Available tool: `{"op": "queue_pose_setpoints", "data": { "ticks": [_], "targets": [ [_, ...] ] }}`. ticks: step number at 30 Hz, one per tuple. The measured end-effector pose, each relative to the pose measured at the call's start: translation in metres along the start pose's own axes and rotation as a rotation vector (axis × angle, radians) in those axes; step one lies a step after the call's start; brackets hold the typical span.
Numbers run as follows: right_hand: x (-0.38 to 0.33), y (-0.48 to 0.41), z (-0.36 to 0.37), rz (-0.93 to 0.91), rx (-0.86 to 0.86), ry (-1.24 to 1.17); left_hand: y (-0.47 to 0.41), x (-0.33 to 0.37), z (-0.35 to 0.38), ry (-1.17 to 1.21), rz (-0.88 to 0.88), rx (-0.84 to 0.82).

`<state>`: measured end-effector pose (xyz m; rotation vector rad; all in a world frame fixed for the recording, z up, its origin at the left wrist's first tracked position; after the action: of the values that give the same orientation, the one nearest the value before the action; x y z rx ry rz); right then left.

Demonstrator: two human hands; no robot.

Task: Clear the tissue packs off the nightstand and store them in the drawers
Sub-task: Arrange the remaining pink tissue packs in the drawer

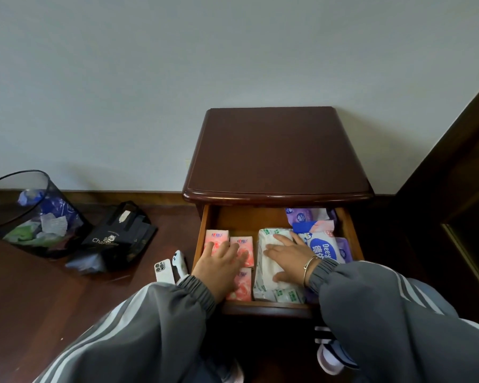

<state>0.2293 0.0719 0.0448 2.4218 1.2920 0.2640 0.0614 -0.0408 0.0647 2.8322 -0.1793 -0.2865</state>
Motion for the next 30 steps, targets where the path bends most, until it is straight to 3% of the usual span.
{"op": "queue_pose_setpoints", "data": {
  "ticks": [7,15,22,26,30],
  "targets": [
    [-0.003,0.002,-0.006,-0.009,0.072,-0.01,-0.011,-0.004,0.01,-0.058,0.012,-0.178],
    [0.003,0.018,-0.015,0.011,0.075,-0.178,-0.002,-0.019,0.016,0.204,0.027,-0.082],
    [0.028,0.083,-0.026,-0.031,0.117,-0.373,0.029,-0.035,-0.005,0.469,0.057,0.009],
    [0.048,0.133,-0.014,-0.012,0.078,-0.31,0.064,-0.044,0.001,0.414,0.068,-0.033],
    [0.052,0.16,0.013,0.065,0.003,-0.185,0.08,-0.047,0.014,0.243,-0.043,0.01]
  ]
}}
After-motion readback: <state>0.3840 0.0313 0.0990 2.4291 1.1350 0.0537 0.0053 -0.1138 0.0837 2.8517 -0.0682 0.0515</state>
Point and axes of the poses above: each hand's wrist, its own y-axis away from the middle knuckle, its own z-axis out of the palm, x = y × z, the point moved 1 cm from there along -y, towards the middle knuckle
